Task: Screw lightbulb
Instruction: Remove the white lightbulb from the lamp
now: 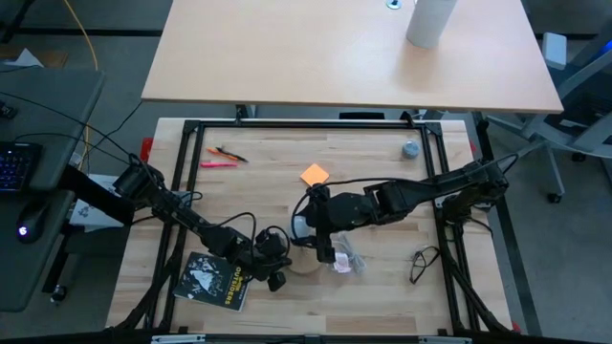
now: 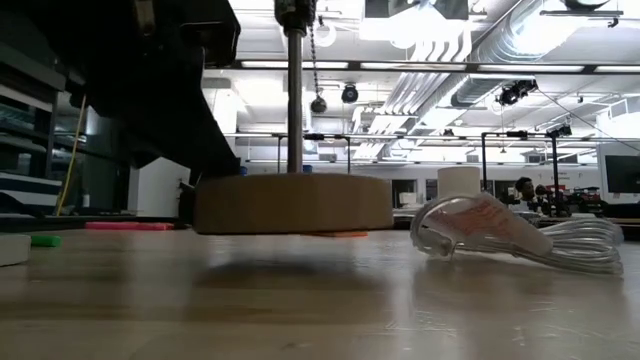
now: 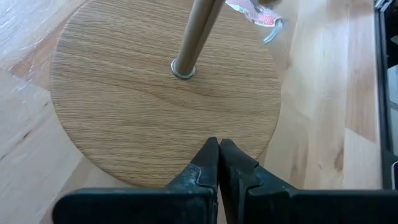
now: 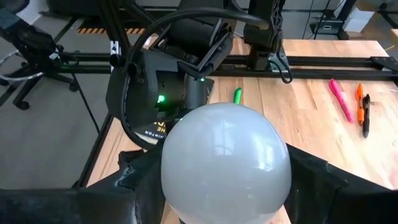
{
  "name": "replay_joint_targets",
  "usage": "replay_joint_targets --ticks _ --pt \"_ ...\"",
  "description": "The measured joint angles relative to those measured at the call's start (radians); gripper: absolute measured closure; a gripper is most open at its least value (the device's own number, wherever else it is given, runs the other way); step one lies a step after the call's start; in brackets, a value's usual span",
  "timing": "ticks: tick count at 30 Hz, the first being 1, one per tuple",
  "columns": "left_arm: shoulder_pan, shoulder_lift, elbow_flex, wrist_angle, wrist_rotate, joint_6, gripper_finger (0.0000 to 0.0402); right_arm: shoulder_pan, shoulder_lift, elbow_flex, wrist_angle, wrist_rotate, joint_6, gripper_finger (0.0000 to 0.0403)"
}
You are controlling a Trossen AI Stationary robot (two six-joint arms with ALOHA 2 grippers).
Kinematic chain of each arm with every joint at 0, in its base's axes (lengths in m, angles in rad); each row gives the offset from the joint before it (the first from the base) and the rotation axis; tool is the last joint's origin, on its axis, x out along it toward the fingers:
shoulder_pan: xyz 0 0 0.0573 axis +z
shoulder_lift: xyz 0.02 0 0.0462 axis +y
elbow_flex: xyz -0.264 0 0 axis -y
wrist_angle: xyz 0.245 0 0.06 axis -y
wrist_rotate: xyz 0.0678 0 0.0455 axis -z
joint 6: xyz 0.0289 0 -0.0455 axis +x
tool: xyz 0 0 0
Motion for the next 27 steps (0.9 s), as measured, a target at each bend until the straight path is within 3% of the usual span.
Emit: replay_joint_targets --ticks 20,27 --pt "-0.001 -0.031 -0.004 0.086 -0.017 0.058 0.0401 0.007 0.014 -0.008 -0.036 0.001 0.035 0.0162" --pt "0.003 -0.056 -0.003 0.086 -0.054 0.095 0.0401 0.013 0.025 -0.009 -0.048 0.003 0.153 0.0162"
